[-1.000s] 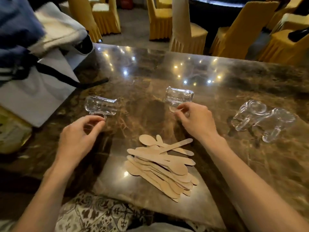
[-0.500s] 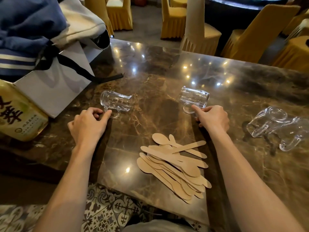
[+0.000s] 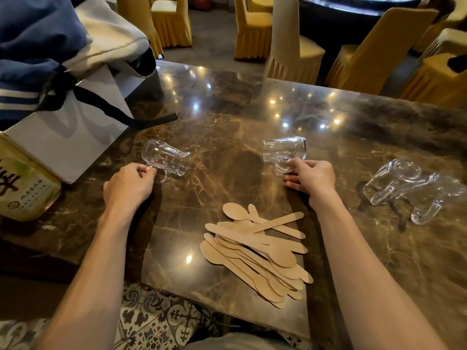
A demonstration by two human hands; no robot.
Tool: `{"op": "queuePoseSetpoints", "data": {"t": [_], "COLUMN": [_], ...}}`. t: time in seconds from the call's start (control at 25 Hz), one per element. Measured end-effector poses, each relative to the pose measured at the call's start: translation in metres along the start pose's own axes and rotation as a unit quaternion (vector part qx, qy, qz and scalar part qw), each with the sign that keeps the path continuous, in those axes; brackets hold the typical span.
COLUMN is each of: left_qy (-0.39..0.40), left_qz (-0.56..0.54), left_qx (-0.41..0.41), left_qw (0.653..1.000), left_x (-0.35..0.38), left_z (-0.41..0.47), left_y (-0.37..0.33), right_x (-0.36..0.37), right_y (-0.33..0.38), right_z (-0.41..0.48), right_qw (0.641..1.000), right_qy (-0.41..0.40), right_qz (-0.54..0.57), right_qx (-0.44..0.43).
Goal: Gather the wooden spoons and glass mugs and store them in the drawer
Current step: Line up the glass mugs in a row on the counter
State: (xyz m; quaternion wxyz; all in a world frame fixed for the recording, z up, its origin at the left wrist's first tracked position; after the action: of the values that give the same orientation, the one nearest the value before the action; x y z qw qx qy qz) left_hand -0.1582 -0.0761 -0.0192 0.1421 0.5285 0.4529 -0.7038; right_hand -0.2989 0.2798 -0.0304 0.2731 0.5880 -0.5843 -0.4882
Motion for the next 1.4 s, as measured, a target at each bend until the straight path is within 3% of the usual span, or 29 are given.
{"op": "queuePoseSetpoints", "data": {"t": [0.12, 0.32, 0.48, 0.6, 0.8, 1.12, 1.2, 1.4], "left_qy": [0.024, 0.043, 0.059, 0.077, 0.096, 0.131, 0.135, 0.242], "left_qz": [-0.017, -0.073, -0.144, -0.211, -0.417, -0.517, -0.514, -0.535], "left_qx": [-0.010, -0.027, -0.039, -0.045, -0.062, 0.052, 0.072, 0.089], "left_qw": [1.000, 0.996, 0.987, 0.973, 0.902, 0.844, 0.844, 0.805], "left_x": [0.002, 0.002, 0.005, 0.008, 0.013, 0.000, -0.004, 0.025], "left_z": [0.003, 0.009, 0.011, 0.009, 0.007, -0.033, -0.053, -0.097], "left_y": [0.000, 0.006, 0.009, 0.007, 0.003, -0.071, -0.100, -0.168], "right_x": [0.000, -0.012, -0.032, -0.054, -0.078, -0.102, -0.106, -0.110], "right_y": [-0.008, 0.001, 0.014, 0.016, 0.003, -0.005, -0.009, -0.016], "right_z": [-0.006, -0.025, -0.046, -0.055, -0.063, -0.059, -0.055, -0.044], "right_qw": [0.990, 0.950, 0.946, 0.961, 0.982, 0.973, 0.973, 0.971], "right_qy": [0.038, 0.104, 0.157, 0.110, -0.024, -0.094, -0.105, -0.135], "right_qz": [0.124, 0.289, 0.282, 0.247, 0.129, 0.117, 0.118, 0.119], "right_qx": [0.055, 0.060, 0.007, -0.056, -0.139, -0.175, -0.171, -0.158]}}
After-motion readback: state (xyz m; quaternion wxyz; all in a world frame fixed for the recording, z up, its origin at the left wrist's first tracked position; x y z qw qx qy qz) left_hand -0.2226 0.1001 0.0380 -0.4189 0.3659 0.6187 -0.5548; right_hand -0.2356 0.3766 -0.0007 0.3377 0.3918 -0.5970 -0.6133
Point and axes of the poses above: each hand's wrist, its own z-axis towards the middle knuckle, its own x-axis out of the palm, y = z × x, the point moved 7 cm from there along z, towards the middle knuckle, and after that the axes turned 7 degrees about -y, right-handed, at the moved point
